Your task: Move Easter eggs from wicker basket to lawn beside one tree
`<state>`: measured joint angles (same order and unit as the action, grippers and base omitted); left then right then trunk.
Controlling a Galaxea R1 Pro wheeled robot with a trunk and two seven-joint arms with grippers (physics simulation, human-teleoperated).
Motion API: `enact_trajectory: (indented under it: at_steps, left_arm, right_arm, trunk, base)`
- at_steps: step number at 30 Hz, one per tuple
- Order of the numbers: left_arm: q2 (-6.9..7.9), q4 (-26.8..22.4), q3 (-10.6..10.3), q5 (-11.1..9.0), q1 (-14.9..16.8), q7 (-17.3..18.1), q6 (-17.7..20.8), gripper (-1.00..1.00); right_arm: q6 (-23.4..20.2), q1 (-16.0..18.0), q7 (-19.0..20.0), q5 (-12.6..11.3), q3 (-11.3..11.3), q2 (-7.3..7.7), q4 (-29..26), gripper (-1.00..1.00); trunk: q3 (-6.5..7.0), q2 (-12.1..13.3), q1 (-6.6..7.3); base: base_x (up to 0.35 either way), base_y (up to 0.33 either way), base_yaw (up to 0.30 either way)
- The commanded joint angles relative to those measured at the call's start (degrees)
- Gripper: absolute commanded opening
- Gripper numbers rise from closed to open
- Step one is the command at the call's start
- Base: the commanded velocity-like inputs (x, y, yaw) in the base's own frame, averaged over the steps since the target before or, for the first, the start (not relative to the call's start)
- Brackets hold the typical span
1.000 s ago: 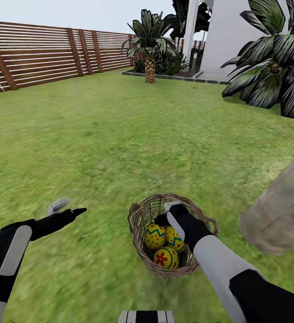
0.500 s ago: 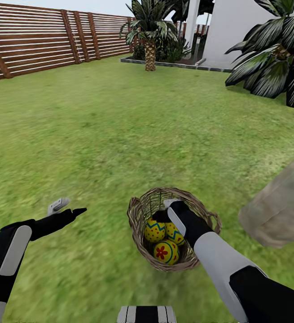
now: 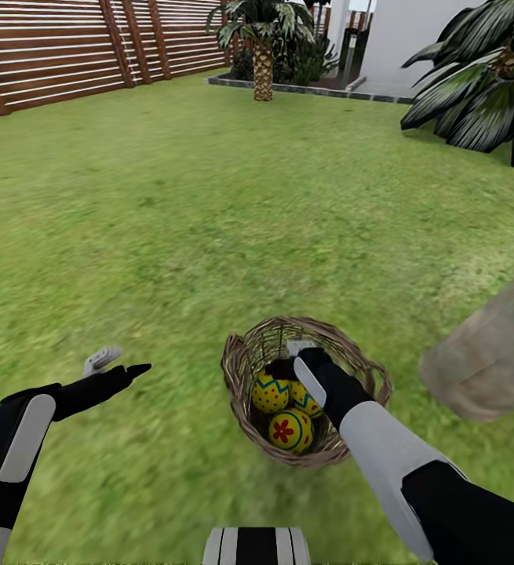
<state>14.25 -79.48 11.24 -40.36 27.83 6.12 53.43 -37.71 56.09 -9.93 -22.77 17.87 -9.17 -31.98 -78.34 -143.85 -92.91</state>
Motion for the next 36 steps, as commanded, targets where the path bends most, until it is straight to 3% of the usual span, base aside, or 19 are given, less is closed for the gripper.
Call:
enact_trajectory:
  at_steps: [1,8,26,31,36]
  left_arm:
    - [-0.01,0.0,0.1,0.5,0.0,0.6,0.3,1.0]
    - [-0.01,-0.1,0.1,0.5,0.0,0.6,0.3,1.0]
    - [0.01,-0.1,0.1,0.5,0.0,0.7,0.3,1.0]
    - [-0.01,-0.1,0.1,0.5,0.0,0.7,0.3,1.0]
    - [-0.01,-0.1,0.1,0.5,0.0,0.7,0.3,1.0]
  right_arm:
    - [0.5,0.0,-0.5,-0.6,0.2,0.03,-0.1,1.0]
    - [1.1,0.0,-0.5,-0.5,0.2,0.03,-0.2,1.0]
    - [1.0,0.0,-0.5,-0.7,-0.3,-0.05,0.0,1.0]
    - [1.5,0.9,-6.2,-0.8,-3.6,-0.47,0.5,1.0]
    - [4.7,3.8,-8.2,-0.9,-4.1,-0.83,6.9,1.0]
  trunk:
    - [-0.27,0.0,-0.01]
    - [-1.82,-0.1,-0.19]
    - [-1.82,-0.1,-0.19]
    - [-1.82,-0.1,-0.19]
    - [-1.82,-0.1,-0.19]
  base:
    - [0.0,0.0,0.0]
    - [0.0,0.0,0.0]
    - [0.0,0.0,0.0]
    - [0.0,0.0,0.0]
    - [0.0,0.0,0.0]
